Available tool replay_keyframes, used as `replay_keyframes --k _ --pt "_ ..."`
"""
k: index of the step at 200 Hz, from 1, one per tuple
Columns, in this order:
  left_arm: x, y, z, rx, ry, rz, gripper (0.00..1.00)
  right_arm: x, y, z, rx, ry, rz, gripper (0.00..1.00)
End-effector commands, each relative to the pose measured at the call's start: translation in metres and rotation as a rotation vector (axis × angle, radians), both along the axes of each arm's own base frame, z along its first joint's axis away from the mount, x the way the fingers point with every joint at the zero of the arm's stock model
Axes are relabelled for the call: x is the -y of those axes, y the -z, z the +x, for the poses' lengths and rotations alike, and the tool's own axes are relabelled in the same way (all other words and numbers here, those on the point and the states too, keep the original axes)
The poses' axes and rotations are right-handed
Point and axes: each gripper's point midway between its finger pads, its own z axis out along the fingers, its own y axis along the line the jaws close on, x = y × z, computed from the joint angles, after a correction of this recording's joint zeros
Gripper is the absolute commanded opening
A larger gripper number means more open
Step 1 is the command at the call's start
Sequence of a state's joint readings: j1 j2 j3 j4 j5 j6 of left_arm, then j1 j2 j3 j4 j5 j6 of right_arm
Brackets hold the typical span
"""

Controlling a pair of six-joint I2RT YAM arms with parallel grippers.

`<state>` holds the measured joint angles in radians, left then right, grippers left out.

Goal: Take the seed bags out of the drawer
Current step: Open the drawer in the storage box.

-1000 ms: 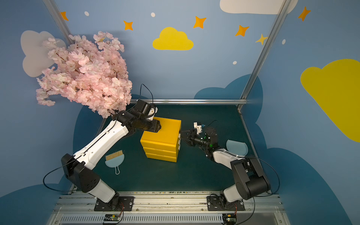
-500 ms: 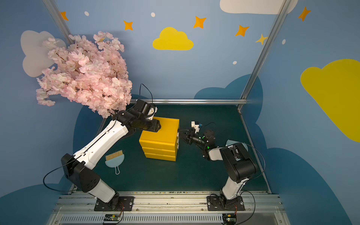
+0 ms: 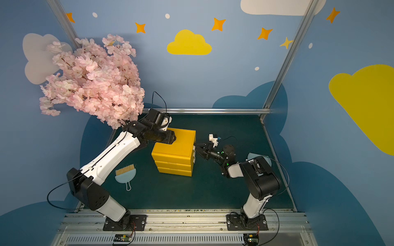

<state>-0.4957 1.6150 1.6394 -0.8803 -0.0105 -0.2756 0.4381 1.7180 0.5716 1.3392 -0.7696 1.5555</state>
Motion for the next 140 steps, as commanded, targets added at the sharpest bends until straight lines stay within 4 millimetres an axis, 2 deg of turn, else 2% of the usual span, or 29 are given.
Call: replay_keyframes --k 1,31,140 --pt "-0.007 0.014 -0.009 -0.054 -0.003 0.019 0.6 -0.003 -0.002 -0.017 0.014 -0.065 -0.004 0.33" --pt "-0.008 0.017 -0.01 -0.059 -0.005 0.021 0.6 0.005 -0.009 -0.015 0.023 -0.056 0.003 0.28" --pt "-0.01 0.019 -0.008 -0.065 -0.013 0.02 0.59 0.054 -0.01 -0.02 0.019 0.001 -0.091 0.26"
